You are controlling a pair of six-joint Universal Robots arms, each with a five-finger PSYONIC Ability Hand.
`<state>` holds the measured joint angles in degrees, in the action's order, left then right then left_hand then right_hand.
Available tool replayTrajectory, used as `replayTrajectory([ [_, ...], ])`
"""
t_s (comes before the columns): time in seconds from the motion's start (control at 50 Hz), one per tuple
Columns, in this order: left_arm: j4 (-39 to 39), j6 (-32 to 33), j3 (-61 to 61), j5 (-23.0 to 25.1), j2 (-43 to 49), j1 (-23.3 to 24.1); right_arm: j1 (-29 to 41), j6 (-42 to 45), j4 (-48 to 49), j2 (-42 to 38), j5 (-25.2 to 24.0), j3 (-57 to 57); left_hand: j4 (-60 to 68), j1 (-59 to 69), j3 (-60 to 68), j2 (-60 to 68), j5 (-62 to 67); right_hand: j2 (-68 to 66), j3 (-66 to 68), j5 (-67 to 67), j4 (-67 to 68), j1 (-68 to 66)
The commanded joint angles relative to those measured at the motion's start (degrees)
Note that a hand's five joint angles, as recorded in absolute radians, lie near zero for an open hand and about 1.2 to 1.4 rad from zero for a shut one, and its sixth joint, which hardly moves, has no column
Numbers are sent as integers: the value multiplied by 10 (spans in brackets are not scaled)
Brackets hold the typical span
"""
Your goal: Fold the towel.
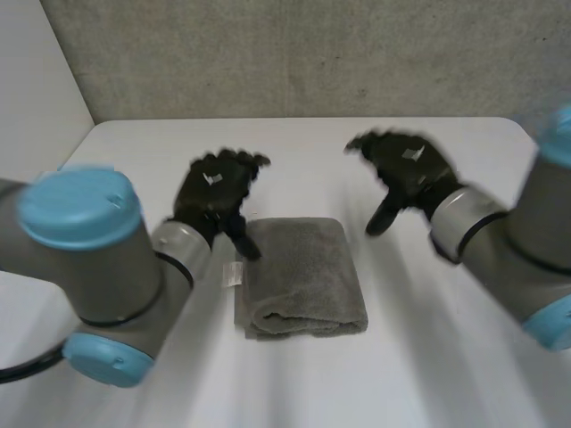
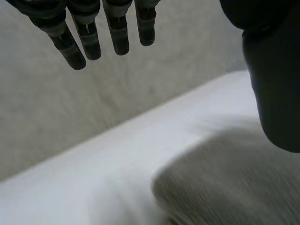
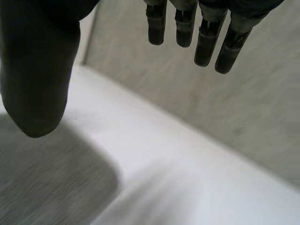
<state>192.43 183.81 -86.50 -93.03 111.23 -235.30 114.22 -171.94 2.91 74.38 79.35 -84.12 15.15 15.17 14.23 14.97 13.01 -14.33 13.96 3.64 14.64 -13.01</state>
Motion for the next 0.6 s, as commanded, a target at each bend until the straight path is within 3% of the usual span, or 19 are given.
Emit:
replayTrajectory([
  [0.02, -68, 15, 11, -2, -122, -59, -51, 3, -16, 121, 78, 6, -39, -39, -30, -37, -118, 43, -40, -36, -46, 30],
  [0.12, -95, 21, 8, -2, -166, -89, -72, 8, -47, 139, 84, 5, -39, -39, -30, -37, -118, 43, -40, -36, -46, 30],
  [0.6, -108, 14, -8, -5, -186, -89, -68, 7, -53, 119, 75, 6, -49, -50, -40, -48, -128, 43, -40, -36, -46, 30],
])
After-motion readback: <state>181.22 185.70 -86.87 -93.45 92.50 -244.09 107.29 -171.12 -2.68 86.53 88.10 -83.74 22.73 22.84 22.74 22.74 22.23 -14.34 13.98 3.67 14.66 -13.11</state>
